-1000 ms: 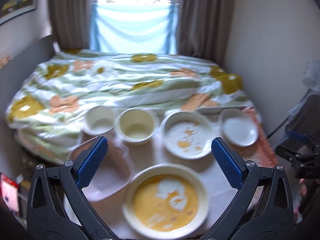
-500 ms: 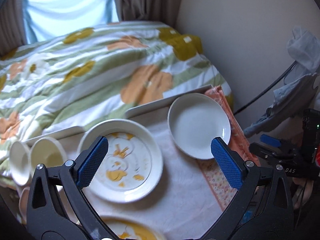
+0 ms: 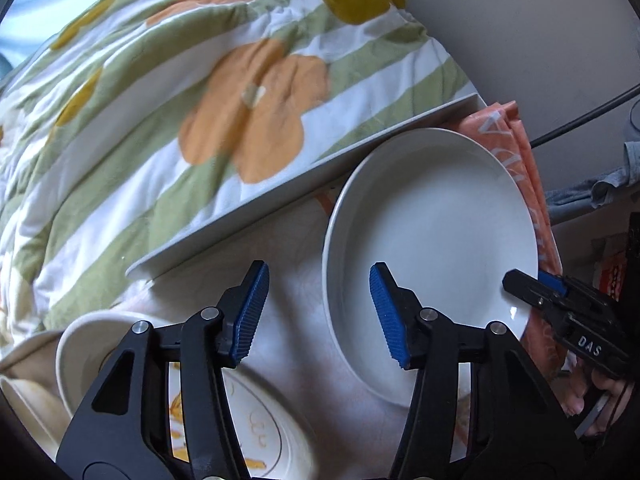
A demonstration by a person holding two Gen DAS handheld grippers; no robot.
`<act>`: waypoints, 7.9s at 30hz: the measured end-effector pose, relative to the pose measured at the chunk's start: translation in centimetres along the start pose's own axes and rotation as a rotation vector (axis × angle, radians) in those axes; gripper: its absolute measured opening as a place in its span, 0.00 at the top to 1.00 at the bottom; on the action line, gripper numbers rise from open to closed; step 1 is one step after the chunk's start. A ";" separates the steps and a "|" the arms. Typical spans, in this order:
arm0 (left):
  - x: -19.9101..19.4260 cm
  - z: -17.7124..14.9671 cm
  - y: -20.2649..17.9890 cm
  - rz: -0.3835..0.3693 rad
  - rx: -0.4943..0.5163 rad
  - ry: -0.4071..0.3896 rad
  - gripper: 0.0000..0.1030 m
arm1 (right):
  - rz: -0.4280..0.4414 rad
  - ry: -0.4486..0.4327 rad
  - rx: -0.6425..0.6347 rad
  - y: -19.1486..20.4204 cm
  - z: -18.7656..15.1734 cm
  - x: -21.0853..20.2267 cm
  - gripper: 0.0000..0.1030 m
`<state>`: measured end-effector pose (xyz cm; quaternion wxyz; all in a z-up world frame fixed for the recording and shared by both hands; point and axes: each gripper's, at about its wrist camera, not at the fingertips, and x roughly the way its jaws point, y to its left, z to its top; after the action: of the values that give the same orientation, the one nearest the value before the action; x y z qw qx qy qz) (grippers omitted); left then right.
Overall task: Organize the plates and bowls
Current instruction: 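Grasp the rim of the plain white plate with the left gripper, then carry the white plate and lower it onto the yellow plate, then open the left gripper to release the white plate, then grasp the rim of the white duck-print dish with the left gripper, then carry the duck-print dish and lower it onto the plate stack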
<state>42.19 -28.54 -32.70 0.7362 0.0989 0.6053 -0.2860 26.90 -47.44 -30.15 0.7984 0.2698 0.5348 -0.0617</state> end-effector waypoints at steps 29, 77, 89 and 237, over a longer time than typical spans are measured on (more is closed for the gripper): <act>-3.2 -0.1 -2.1 0.047 0.063 -0.059 0.85 | 0.011 -0.070 -0.006 1.0 0.6 -1.5 0.88; -14.8 -37.6 8.6 0.200 -0.616 -0.213 0.85 | 0.240 0.159 -0.622 18.1 -20.0 -2.1 0.88; -13.2 -37.8 9.4 0.213 -0.627 -0.202 0.85 | 0.225 0.146 -0.656 18.9 -20.2 -1.1 0.88; -19.5 -22.4 8.4 0.237 -0.574 -0.356 0.81 | 0.287 0.073 -0.815 21.4 -5.0 -2.3 0.87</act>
<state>26.05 -4.80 -21.49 0.8559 -0.0935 0.5077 -0.0296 30.10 -27.30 -21.77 0.8207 0.0061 0.5004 0.2758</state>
